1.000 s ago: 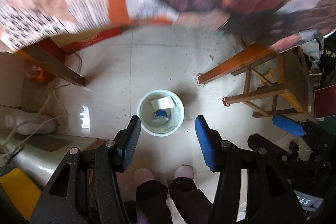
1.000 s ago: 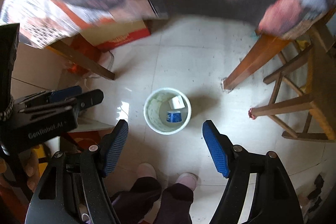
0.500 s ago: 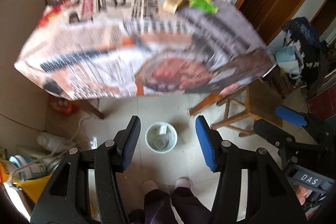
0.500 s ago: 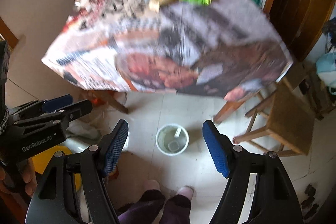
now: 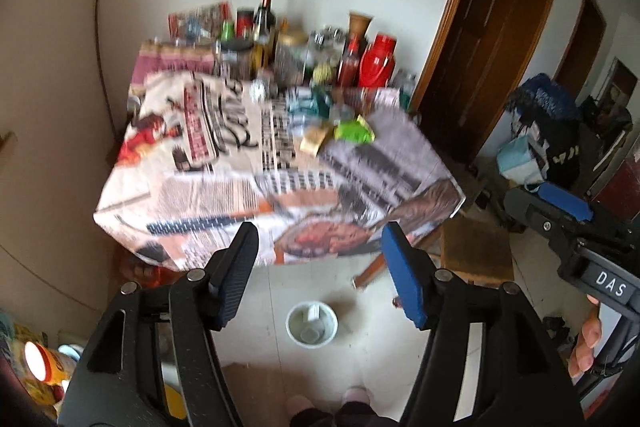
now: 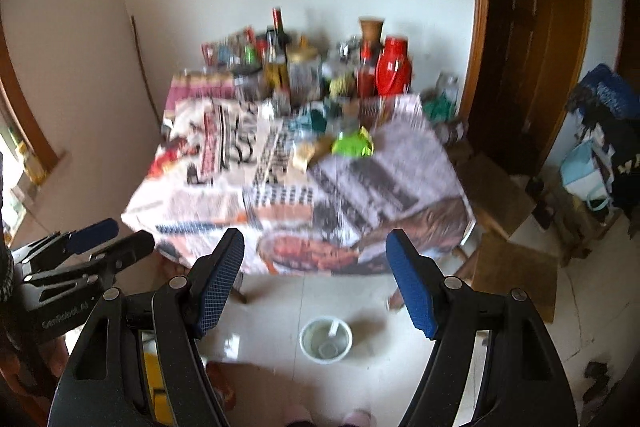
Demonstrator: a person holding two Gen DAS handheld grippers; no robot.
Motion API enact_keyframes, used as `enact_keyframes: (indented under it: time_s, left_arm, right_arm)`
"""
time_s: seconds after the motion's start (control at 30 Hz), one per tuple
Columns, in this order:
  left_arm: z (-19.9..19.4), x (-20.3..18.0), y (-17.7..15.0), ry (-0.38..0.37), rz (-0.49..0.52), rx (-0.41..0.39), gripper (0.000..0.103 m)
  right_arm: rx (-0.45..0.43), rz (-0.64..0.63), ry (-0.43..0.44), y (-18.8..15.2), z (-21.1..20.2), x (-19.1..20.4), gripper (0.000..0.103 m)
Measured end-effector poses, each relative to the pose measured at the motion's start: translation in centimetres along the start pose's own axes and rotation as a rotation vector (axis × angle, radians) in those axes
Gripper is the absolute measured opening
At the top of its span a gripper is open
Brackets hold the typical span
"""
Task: Collect trash
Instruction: 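Move both tools back to the table toward the clear lid and green wrapper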
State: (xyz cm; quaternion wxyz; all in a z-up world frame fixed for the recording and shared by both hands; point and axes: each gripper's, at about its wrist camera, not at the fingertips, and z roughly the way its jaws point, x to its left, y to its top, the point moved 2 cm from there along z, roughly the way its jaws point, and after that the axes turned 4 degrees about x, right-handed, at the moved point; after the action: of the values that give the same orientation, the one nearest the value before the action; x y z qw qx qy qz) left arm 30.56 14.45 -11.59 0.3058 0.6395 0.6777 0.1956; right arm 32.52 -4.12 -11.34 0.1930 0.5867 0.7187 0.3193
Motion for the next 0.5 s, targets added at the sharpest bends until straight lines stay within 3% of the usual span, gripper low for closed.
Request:
enact_keyframes:
  time_s: [0.17,0.23,0.33,0.5]
  left_arm:
    - [-3.3,0.0,0.8,0.000,0.031,-0.093,0.072]
    - [-4.3,0.0,1.0,-0.004,0.030,-0.125,0.084]
    - [-5.0,-0.2,1.6,0.000,0.049,-0.161,0.092]
    - [-3.5,-0.7,2.8,0.021,0.071,-0.167,0.093]
  right_arm:
    - [-0.093,0.009,-0.005,0.6,-2.4,0.7,0.072]
    - [-0.119,0.004,-0.008,0.9,-3.1,0.9,0.073]
    - [-0.148,-0.004,-0.018,1.7,-3.4,0.8,0.080]
    - [-0.164,-0.003,-0.016,2.6,-2.8,-0.1,0.084]
